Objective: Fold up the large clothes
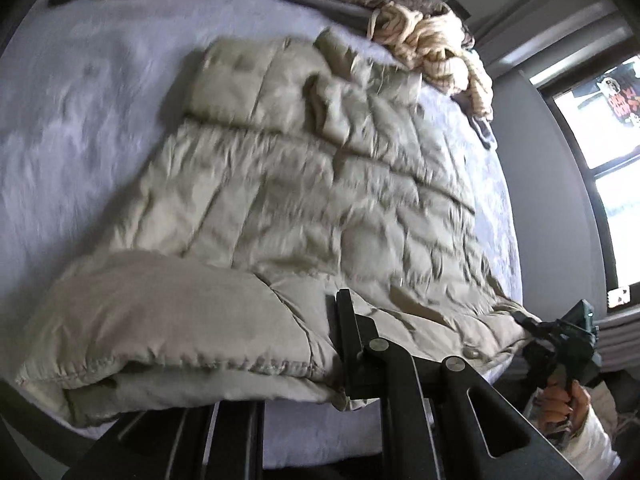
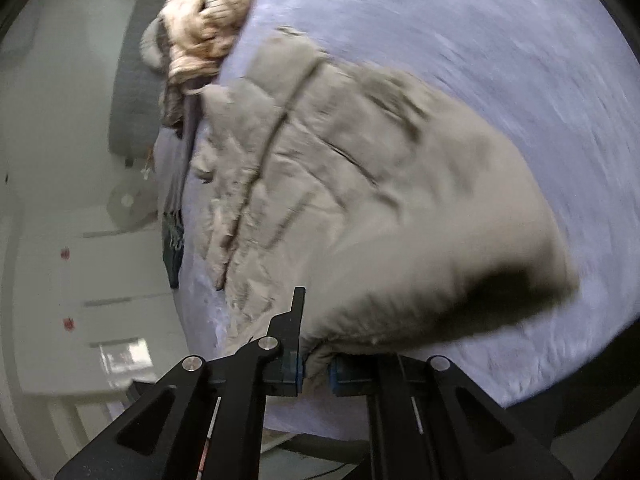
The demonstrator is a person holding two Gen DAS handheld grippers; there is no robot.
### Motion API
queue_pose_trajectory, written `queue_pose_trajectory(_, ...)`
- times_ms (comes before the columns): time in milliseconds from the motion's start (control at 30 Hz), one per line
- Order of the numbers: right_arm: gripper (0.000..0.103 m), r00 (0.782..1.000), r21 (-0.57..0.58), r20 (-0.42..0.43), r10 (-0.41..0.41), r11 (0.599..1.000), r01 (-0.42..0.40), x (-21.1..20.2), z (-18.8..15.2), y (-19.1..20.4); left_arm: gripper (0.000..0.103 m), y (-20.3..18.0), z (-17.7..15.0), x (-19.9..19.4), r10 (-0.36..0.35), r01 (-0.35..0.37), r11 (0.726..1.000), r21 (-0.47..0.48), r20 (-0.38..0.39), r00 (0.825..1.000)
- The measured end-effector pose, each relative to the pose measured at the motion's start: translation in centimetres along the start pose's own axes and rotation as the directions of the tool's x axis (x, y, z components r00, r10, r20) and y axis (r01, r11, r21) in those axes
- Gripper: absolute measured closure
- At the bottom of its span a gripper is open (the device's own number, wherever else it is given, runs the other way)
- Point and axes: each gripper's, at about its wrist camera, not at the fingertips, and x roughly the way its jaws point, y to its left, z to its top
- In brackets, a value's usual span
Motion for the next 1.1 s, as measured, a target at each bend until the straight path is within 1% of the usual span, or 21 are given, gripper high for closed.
queue_pose_trajectory(100, 0.094, 1.000, -0.085, -0.004, -0.002, 0.996, 0.001, 0.1, 3.1, 3.2, 0.087, -1.4, 2.8, -1.1, 0.010, -0.010, 1.000, -0.006, 0.055, 0.998)
queue_pose_trajectory(200, 0.094, 1.000, -0.179, 0.004, 0.012, 0.984, -0.011, 0.0, 6.9, 7.3, 0.087, -3.2, 6.3, -1.9, 0.028, -0.030, 0.999, 0.017, 0.119, 0.992)
queue_pose_trajectory(300, 0.094, 1.000, -0.297, 0.003, 0.003, 0.955, -0.002, 0.3, 10.5, 11.2, 0.087, -4.7, 10.2, -2.0, 0.062, -0.068, 0.997, 0.032, 0.179, 0.982)
queue_pose_trajectory(333, 0.094, 1.000, -0.355, 0.004, -0.006, 0.935, 0.007, 0.8, 12.2, 13.1, 0.087, -5.1, 12.1, -1.9, 0.067, -0.077, 0.996, 0.036, 0.209, 0.976)
queue_pose_trajectory(433, 0.094, 1.000, -0.424, 0.010, -0.029, 0.905, 0.030, 2.4, 16.0, 16.8, 0.087, -5.0, 16.2, -0.5, 0.086, -0.094, 0.995, 0.022, 0.239, 0.967)
queue_pose_trajectory(500, 0.094, 0.999, -0.457, 0.016, -0.046, 0.888, 0.048, 4.0, 18.1, 18.6, 0.087, -4.4, 19.3, 1.3, 0.108, -0.117, 0.993, 0.019, 0.244, 0.964)
queue_pose_trajectory(567, 0.094, 0.996, -0.491, 0.037, -0.076, 0.867, 0.084, 6.6, 20.4, 20.1, 0.087, -3.5, 22.0, 3.5, 0.127, -0.135, 0.991, 0.017, 0.233, 0.964)
queue_pose_trajectory(633, 0.094, 0.993, -0.475, 0.055, -0.102, 0.872, 0.116, 9.6, 22.9, 20.1, 0.087, -2.5, 24.3, 6.3, 0.151, -0.159, 0.987, 0.024, 0.209, 0.966)
queue_pose_trajectory(733, 0.094, 0.986, -0.421, 0.076, -0.145, 0.892, 0.164, 14.3, 25.7, 18.5, 0.087, -0.5, 27.1, 12.0, 0.200, -0.208, 0.977, 0.048, 0.144, 0.969)
queue_pose_trajectory(800, 0.094, 0.981, -0.388, 0.084, -0.174, 0.901, 0.193, 17.1, 27.1, 17.0, 0.087, 0.5, 27.9, 15.1, 0.221, -0.228, 0.972, 0.057, 0.108, 0.969)
queue_pose_trajectory(867, 0.094, 0.979, -0.346, 0.082, -0.184, 0.917, 0.201, 19.5, 28.0, 15.0, 0.087, 1.6, 28.6, 18.1, 0.231, -0.237, 0.970, 0.062, 0.086, 0.969)
queue_pose_trajectory(933, 0.094, 0.982, -0.306, 0.078, -0.170, 0.934, 0.186, 21.1, 28.7, 13.8, 0.087, 2.3, 28.9, 20.0, 0.221, -0.227, 0.972, 0.061, 0.091, 0.971)
queue_pose_trajectory(967, 0.094, 0.985, -0.283, 0.084, -0.149, 0.944, 0.167, 21.7, 29.0, 13.1, 0.087, 2.4, 29.0, 20.4, 0.216, -0.223, 0.973, 0.064, 0.097, 0.972)
queue_pose_trajectory(1033, 0.094, 0.987, -0.273, 0.091, -0.130, 0.950, 0.151, 22.1, 29.1, 12.7, 0.087, 2.5, 29.1, 21.1, 0.214, -0.224, 0.971, 0.081, 0.115, 0.970)
queue_pose_trajectory(1100, 0.094, 0.988, -0.276, 0.091, -0.128, 0.949, 0.149, 22.3, 29.2, 12.8, 0.086, 2.3, 28.9, 21.0, 0.213, -0.224, 0.971, 0.087, 0.125, 0.969)
